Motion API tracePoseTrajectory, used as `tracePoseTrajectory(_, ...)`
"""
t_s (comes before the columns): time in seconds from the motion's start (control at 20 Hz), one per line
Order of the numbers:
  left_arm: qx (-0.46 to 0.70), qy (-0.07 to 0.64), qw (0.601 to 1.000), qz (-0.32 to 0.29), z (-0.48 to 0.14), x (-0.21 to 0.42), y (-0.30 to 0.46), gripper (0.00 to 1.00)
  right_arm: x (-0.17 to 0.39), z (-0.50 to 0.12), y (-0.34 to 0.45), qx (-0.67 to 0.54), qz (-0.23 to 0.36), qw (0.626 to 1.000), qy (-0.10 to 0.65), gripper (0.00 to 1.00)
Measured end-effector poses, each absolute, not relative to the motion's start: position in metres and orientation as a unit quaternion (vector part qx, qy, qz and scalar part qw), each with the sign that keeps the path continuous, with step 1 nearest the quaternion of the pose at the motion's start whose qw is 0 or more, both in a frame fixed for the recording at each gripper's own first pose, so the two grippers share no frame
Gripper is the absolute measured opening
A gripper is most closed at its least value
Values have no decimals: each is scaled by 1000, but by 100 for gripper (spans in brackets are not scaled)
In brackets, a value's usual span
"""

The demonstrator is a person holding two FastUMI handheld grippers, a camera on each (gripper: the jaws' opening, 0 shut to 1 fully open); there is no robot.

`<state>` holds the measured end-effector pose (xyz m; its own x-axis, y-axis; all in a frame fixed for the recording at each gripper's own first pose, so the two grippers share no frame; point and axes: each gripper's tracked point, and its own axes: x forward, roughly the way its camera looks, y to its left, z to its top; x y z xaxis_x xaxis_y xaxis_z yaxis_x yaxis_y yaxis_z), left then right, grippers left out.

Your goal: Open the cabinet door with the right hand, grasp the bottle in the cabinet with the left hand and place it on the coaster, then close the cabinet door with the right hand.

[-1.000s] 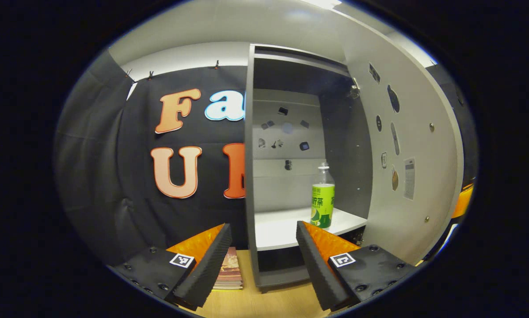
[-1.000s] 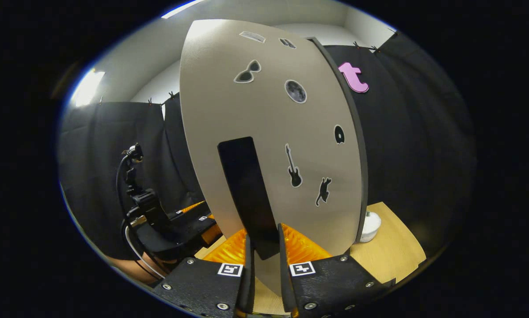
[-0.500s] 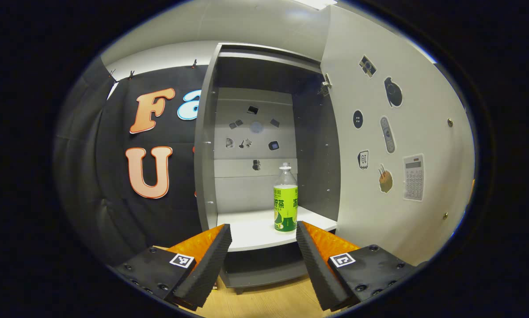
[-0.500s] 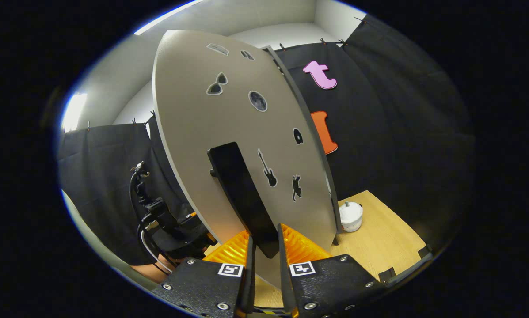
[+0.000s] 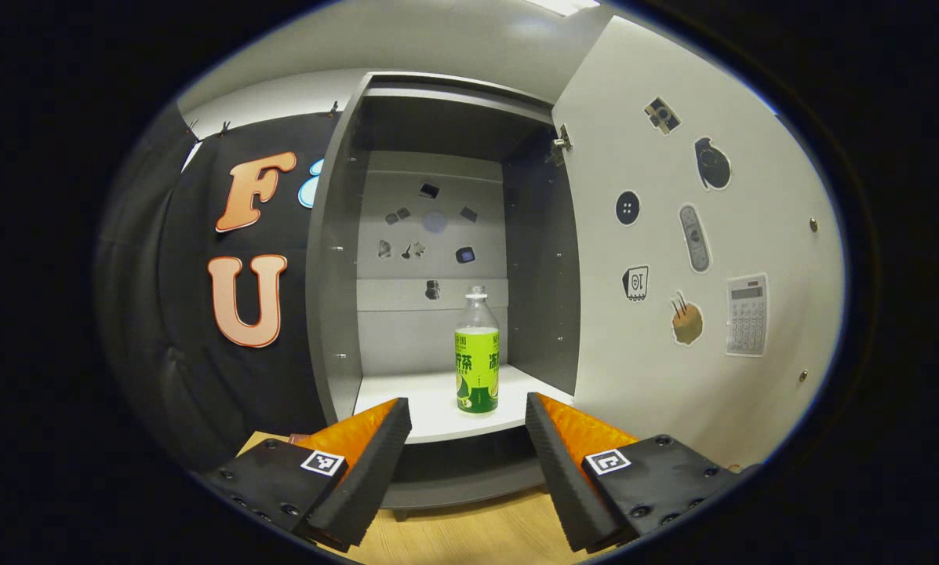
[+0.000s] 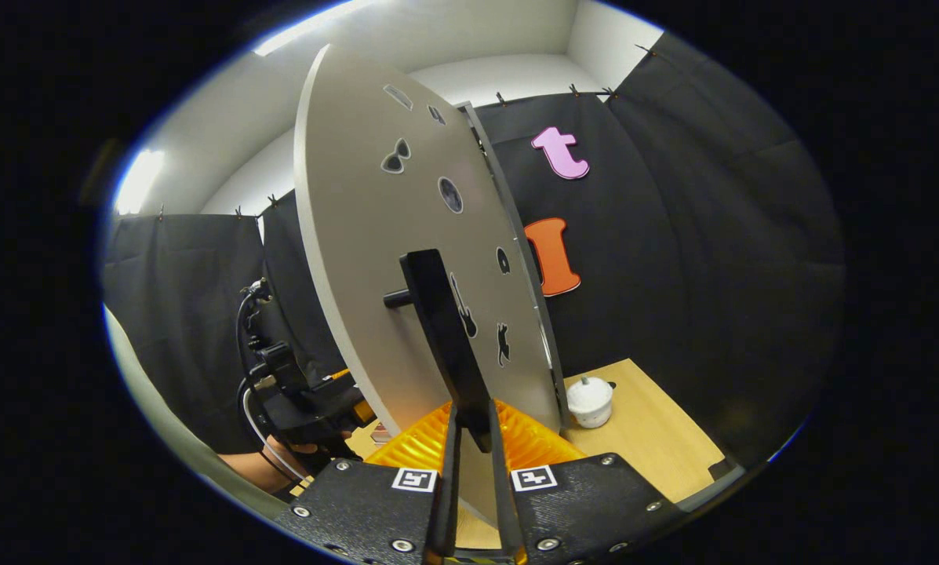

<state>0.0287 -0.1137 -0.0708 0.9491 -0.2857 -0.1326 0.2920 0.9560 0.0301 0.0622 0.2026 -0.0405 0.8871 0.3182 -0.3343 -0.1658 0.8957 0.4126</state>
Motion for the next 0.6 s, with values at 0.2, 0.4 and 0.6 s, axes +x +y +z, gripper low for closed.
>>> tracePoseTrajectory(0.2,25,53,987,-148,-63,36,-120,96,57,-42,186,195,112,955,195,21)
tracePoseTrajectory(0.4,9,73,982,-173,-72,43,-142,96,56,-41,172,154,81,968,179,20)
tracePoseTrajectory(0.6,13,101,981,-163,-88,66,-153,96,38,-35,145,144,37,974,172,20)
